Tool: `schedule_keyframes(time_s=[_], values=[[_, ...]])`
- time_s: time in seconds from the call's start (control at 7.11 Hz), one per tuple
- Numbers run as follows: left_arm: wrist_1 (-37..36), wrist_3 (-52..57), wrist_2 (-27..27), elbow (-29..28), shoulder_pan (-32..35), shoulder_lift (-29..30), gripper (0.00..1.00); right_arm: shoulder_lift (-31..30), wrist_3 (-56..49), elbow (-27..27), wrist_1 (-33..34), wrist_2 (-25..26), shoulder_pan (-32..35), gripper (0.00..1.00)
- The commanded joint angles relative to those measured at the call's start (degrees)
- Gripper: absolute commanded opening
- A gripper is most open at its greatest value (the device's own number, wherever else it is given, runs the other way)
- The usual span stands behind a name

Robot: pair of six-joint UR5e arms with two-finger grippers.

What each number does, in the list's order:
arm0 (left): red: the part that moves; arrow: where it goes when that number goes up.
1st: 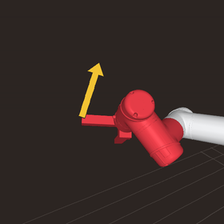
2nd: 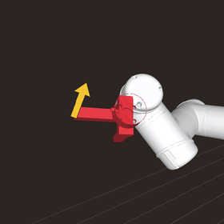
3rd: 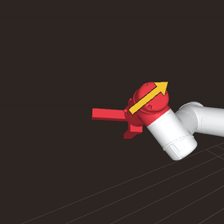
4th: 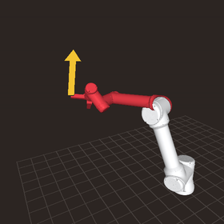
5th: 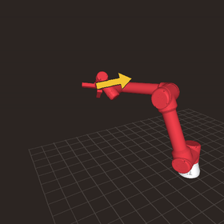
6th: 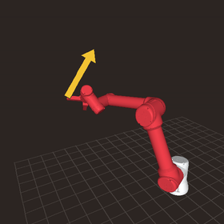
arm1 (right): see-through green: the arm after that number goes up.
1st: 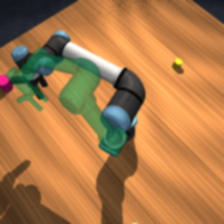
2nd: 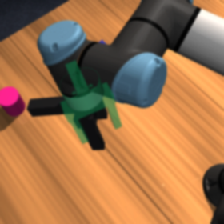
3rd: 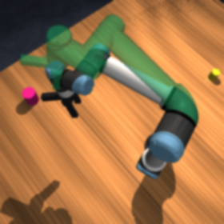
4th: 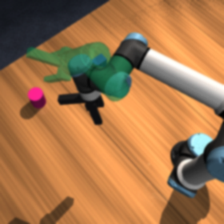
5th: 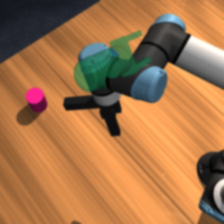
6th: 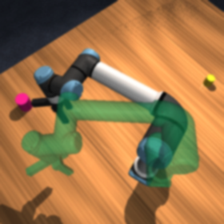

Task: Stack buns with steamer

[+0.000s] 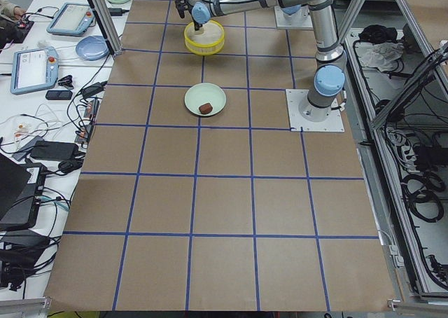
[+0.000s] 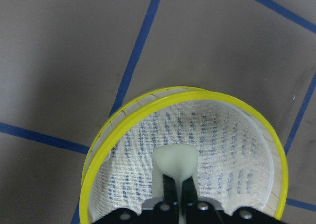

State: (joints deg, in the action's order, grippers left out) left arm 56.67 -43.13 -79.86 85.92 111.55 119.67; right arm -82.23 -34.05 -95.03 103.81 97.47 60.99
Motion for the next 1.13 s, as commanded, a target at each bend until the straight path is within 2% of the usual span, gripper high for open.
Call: schedule_keyframes(time_s=[0.0, 0.14, 0.56, 0.99], values=[[-0.3, 0.2, 0.1, 0.1, 0.5, 2.2, 0.90, 0.0, 6.1, -0.2, -0.2, -0.1, 4.5, 0.12], [-0.2, -0.2, 0.6, 0.3, 0.6, 2.2, 1.00, 0.7, 9.1, -0.2, -0.2, -0.5, 6.3, 0.12], [-0.7, -0.4, 0.8, 3.2, 0.8, 0.1, 1.00, 1.7, 15.7, -0.8, 0.0, -0.6, 12.1, 0.12], [-0.6, 1.4, 1.8, 3.4, -0.5, -3.6, 1.00, 6.3, 23.6, -0.8, 0.8, -0.7, 16.9, 0.12]])
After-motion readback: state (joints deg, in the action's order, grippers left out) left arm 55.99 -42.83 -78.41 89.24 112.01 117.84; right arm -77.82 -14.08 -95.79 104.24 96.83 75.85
